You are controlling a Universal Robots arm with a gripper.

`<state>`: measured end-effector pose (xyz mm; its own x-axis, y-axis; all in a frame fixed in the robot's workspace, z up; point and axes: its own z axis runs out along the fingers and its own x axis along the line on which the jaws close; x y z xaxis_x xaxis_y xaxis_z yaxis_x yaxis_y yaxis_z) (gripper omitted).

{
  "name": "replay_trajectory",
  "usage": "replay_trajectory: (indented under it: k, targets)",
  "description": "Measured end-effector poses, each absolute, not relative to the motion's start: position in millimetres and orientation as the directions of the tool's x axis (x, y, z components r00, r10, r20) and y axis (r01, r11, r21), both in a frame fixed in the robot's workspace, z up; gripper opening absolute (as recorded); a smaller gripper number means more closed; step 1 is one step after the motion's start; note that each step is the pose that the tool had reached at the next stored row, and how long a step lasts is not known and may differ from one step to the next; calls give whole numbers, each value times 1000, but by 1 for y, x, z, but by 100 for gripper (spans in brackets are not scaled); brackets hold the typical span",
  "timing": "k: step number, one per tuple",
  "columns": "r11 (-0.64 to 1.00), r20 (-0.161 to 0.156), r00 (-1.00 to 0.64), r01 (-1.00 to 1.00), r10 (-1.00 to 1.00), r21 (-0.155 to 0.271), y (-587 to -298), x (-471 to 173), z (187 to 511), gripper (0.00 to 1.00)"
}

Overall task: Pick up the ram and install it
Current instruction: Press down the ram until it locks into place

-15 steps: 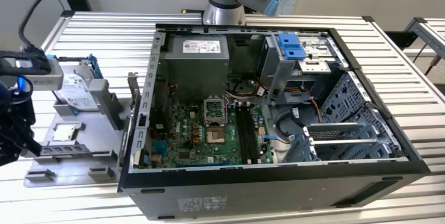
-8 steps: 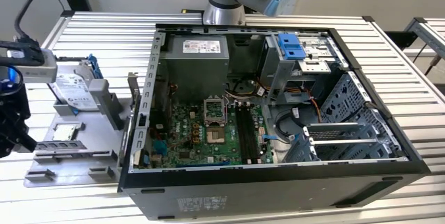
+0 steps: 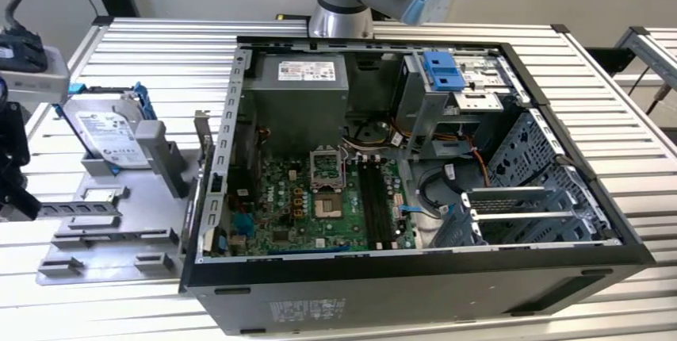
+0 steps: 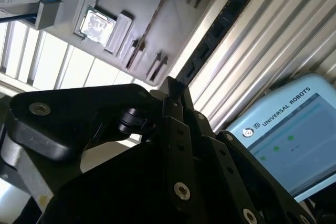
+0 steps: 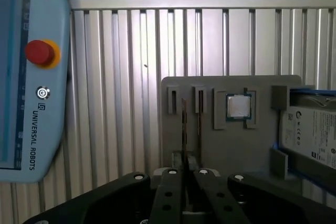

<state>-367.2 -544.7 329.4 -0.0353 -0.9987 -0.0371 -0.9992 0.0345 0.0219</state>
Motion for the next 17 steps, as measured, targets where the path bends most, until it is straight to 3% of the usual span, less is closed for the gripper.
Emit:
replay_trajectory:
  k: [17]
  targets:
    - [34, -37, -35, -999, -999, 22, -545, -367, 406, 0]
